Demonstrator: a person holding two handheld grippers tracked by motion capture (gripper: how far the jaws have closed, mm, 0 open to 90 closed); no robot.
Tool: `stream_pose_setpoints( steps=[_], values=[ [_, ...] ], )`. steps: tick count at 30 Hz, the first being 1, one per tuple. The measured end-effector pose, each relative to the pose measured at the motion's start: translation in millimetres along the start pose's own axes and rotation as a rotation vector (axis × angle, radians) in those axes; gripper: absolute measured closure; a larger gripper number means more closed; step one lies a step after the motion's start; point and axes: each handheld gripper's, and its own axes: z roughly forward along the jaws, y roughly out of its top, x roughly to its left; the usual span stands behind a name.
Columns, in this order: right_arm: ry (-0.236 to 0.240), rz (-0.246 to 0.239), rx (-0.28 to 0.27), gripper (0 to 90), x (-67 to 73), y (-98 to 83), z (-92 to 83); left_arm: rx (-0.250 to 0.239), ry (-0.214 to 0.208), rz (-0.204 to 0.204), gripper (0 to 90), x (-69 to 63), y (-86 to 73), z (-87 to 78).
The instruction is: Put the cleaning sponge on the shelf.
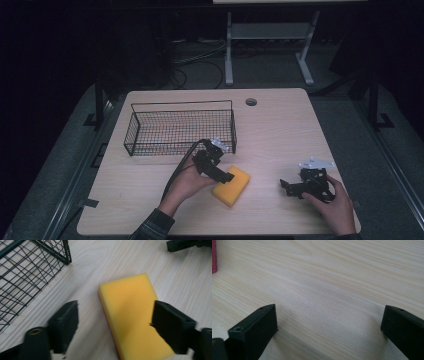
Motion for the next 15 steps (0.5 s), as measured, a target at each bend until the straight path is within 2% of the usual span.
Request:
stream_pose_setpoints(
  steps=[3, 15],
  values=[
    [0.0, -0.002, 0.0, 0.0, -0.1, 0.0, -0.1, 0.015, 0.02, 0.005, 12.7, -4.0, 1.6, 2.5],
    [-0.001, 0.001, 0.0, 0.0, 0.0, 0.0, 0.1, 0.043, 0.023, 0.039, 12.4, -19.1, 4.5, 15.9]
  ],
)
